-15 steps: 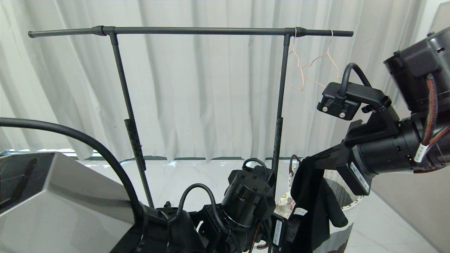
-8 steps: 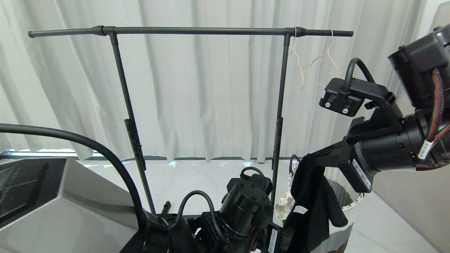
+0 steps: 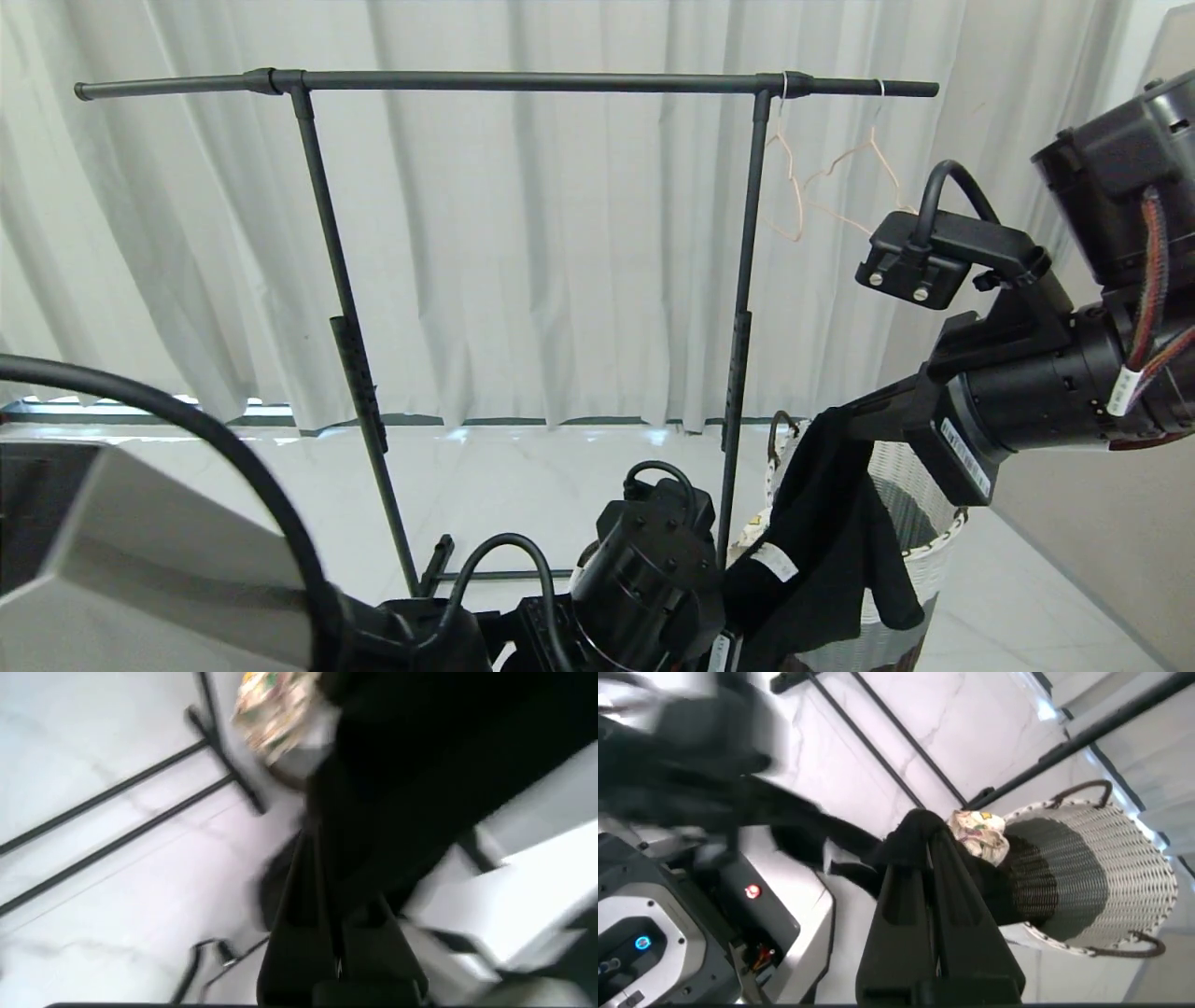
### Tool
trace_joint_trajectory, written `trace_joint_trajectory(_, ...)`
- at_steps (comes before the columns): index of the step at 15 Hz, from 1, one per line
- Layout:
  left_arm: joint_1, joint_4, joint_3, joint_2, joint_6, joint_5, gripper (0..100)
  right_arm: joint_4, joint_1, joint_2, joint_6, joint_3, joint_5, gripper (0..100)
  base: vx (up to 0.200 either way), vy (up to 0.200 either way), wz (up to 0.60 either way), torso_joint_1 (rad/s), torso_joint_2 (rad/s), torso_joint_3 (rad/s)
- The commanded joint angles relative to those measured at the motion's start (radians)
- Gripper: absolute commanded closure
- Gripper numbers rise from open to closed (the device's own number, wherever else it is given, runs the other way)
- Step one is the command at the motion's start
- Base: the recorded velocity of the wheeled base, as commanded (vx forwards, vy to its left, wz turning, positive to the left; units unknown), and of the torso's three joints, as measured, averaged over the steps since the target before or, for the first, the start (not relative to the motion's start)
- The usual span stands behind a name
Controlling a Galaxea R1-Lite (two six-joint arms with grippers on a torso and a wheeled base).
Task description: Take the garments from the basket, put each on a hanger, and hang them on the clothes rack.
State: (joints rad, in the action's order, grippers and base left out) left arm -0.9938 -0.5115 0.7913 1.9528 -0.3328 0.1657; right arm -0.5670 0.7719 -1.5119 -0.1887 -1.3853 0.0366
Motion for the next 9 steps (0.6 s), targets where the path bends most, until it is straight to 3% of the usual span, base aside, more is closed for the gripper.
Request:
trace_joint_trajectory(1, -0.051, 0.067, 0.006, -0.230, -0.054, -0.028, 100, 0.001, -0.011, 0.002, 0.000, -0.003, 0.002, 100, 0.000, 0.000, 0.00, 0.000, 0.00, 0.000)
trace_joint_trajectory(4, -0.037, 0.307, 0.078, -0.454, -0.055, -0.060, 100, 0.004, -0.006, -0.002, 0.005, -0.029, 0.006, 100, 0.000, 0.000, 0.00, 0.000, 0.00, 0.000)
trace_joint_trajectory(7, 0.014, 0.430, 0.218, -0.508, -0.025, -0.080, 100, 0.004, -0.005, -0.019, 0.005, -0.070, 0.008, 100, 0.000, 0.000, 0.00, 0.000, 0.00, 0.000)
trace_joint_trajectory(9, 0.037, 0.590, 0.353, -0.515, 0.006, -0.088, 100, 0.004, -0.006, -0.021, 0.005, -0.109, 0.008, 100, 0.000, 0.000, 0.00, 0.000, 0.00, 0.000)
